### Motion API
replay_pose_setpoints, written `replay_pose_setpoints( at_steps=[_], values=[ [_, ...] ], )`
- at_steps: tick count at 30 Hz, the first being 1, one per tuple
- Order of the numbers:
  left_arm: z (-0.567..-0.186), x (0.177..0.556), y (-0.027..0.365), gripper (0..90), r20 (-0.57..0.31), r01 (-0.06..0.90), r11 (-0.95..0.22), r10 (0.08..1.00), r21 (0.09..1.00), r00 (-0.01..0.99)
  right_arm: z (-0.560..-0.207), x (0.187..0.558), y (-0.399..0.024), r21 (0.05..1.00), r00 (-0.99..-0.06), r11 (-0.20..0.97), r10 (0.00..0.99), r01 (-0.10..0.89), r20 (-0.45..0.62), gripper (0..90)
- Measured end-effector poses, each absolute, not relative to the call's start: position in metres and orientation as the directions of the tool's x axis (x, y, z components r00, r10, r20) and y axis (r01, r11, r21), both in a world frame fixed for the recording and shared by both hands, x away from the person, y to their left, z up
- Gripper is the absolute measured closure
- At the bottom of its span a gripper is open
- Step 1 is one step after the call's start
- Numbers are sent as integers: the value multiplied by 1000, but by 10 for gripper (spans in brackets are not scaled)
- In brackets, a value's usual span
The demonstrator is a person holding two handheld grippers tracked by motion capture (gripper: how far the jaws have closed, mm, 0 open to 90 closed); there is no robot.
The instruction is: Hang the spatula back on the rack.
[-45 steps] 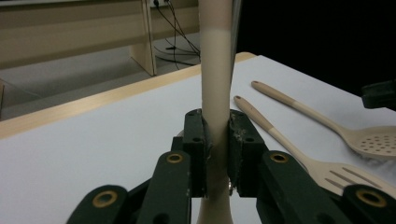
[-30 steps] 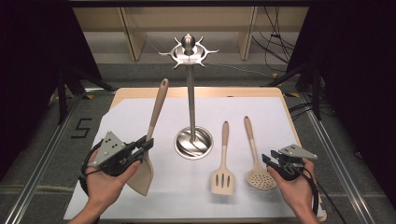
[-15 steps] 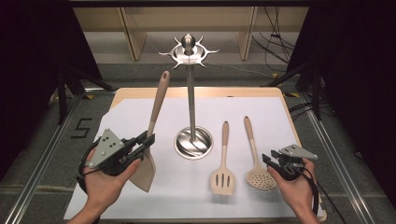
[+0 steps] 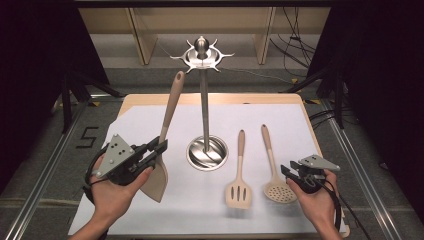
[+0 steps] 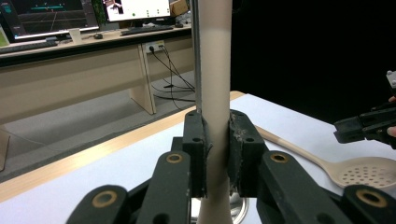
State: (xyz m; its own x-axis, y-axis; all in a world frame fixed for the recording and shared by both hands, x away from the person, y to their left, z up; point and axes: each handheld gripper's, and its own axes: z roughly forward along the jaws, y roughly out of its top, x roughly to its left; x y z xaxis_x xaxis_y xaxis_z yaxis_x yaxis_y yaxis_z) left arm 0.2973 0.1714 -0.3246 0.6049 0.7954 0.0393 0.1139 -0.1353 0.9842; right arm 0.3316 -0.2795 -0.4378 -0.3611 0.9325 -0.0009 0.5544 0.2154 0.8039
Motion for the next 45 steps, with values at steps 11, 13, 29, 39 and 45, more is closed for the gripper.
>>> replay_pose_setpoints(
  at_steps=[11, 13, 29, 39, 45],
  values=[
    [-323, 304, 167, 781, 51, 116, -150, 798, 982, 601, -438, 332, -280, 812, -360, 214, 933, 542, -5, 605],
    [-324, 305, 166, 781, 53, 120, -156, 798, 980, 601, -438, 332, -280, 813, -359, 214, 933, 542, -6, 605],
    [-327, 321, 156, 780, 63, 125, -173, 792, 977, 607, -438, 332, -280, 808, -361, 194, 932, 556, 24, 605],
    [-332, 331, 146, 779, 48, 148, -174, 789, 974, 612, -438, 332, -281, 811, -359, 194, 933, 552, 21, 604],
    [-333, 336, 142, 777, 49, 157, -183, 788, 971, 613, -438, 332, -281, 811, -363, 197, 932, 551, 20, 603]
  ],
)
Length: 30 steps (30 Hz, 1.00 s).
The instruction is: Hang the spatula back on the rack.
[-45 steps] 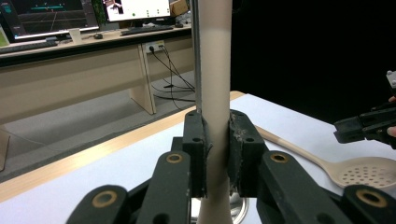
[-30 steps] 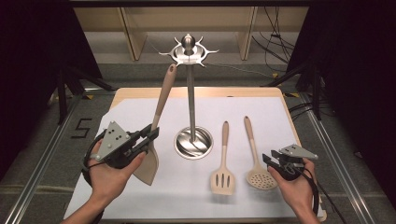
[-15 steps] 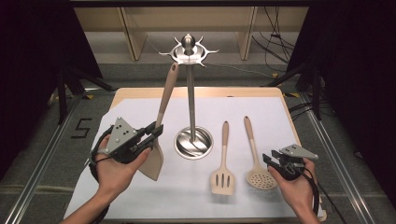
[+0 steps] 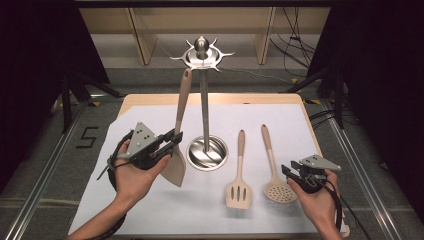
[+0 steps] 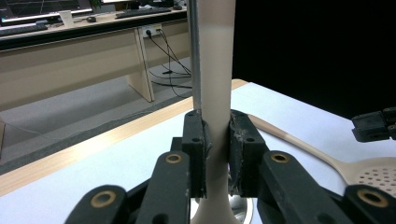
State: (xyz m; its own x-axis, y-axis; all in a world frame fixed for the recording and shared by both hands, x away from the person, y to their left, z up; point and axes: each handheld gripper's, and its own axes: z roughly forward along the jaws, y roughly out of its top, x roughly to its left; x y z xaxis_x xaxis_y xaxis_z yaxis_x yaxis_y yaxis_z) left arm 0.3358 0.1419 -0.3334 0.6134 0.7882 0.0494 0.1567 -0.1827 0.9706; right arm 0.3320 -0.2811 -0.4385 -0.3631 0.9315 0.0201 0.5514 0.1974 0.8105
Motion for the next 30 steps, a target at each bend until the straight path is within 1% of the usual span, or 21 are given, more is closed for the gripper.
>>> replay_pose_setpoints(
  at_steps=[19, 25, 28, 29, 30],
  values=[
    [-335, 340, 135, 758, 35, 167, -191, 755, 967, 655, -440, 332, -285, 806, -363, 197, 932, 558, 24, 597],
    [-331, 332, 142, 734, 29, 163, -184, 745, 969, 666, -440, 332, -286, 815, -354, 184, 935, 549, 27, 593],
    [-329, 329, 147, 737, 34, 157, -185, 746, 970, 665, -439, 331, -286, 810, -356, 190, 934, 554, 24, 593],
    [-329, 328, 149, 741, 39, 154, -188, 745, 970, 666, -438, 328, -282, 796, -325, 147, 943, 587, 65, 594],
    [-328, 328, 151, 747, 41, 154, -190, 748, 970, 662, -438, 329, -283, 801, -334, 160, 941, 577, 53, 594]
  ],
)
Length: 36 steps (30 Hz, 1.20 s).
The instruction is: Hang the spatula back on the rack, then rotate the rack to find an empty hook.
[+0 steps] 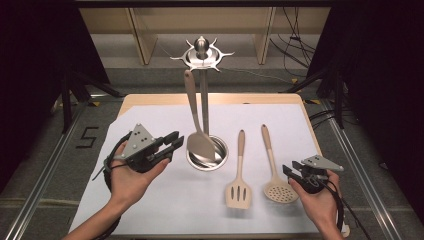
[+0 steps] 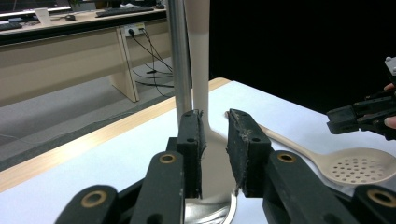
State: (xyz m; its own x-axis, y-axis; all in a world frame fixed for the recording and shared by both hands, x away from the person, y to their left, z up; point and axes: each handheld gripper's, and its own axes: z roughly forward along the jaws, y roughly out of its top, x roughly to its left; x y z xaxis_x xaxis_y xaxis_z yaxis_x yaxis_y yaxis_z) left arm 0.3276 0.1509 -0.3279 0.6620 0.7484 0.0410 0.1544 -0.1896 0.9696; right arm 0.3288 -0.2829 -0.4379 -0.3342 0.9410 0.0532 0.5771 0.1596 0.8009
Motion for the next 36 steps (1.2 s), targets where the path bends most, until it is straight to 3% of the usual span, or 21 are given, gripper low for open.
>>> replay_pose_setpoints(
  at_steps=[9, 24, 32, 34, 36],
  values=[
    [-325, 332, 162, 804, 29, 165, -173, 767, 971, 640, -439, 331, -285, 808, -355, 188, 934, 559, 29, 597],
    [-324, 337, 164, 816, 23, 166, -164, 773, 972, 634, -437, 329, -281, 801, -326, 153, 944, 578, 55, 603],
    [-320, 339, 162, 815, 16, 161, -152, 773, 975, 634, -437, 331, -284, 814, -349, 189, 937, 550, 19, 603],
    [-319, 340, 163, 817, 12, 162, -147, 775, 976, 632, -436, 328, -281, 802, -322, 148, 945, 579, 58, 603],
    [-317, 341, 164, 822, 10, 161, -143, 777, 977, 629, -437, 331, -284, 817, -356, 196, 934, 543, 13, 603]
  ],
)
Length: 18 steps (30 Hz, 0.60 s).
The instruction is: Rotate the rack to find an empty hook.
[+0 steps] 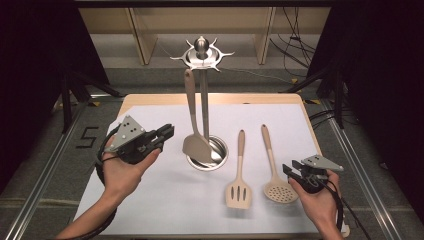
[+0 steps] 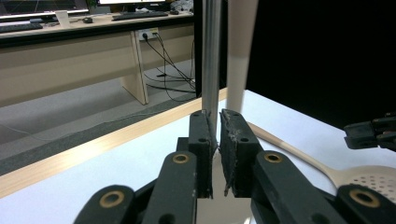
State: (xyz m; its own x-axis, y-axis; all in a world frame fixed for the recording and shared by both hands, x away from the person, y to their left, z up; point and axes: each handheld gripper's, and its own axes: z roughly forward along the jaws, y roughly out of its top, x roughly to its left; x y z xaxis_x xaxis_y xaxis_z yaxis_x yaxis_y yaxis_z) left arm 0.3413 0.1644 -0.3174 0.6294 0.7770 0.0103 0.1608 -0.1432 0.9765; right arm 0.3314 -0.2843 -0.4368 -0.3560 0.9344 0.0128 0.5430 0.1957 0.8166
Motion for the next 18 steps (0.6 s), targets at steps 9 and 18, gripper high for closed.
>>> replay_pose_setpoints(
  at_steps=[9, 18],
  values=[
    [-305, 349, 166, 886, -12, 156, -110, 782, 982, 624, -439, 335, -282, 814, -365, 189, 930, 550, 31, 606],
    [-292, 358, 165, 893, -17, 130, -81, 783, 988, 622, -437, 330, -279, 797, -327, 148, 943, 586, 65, 607]
  ],
)
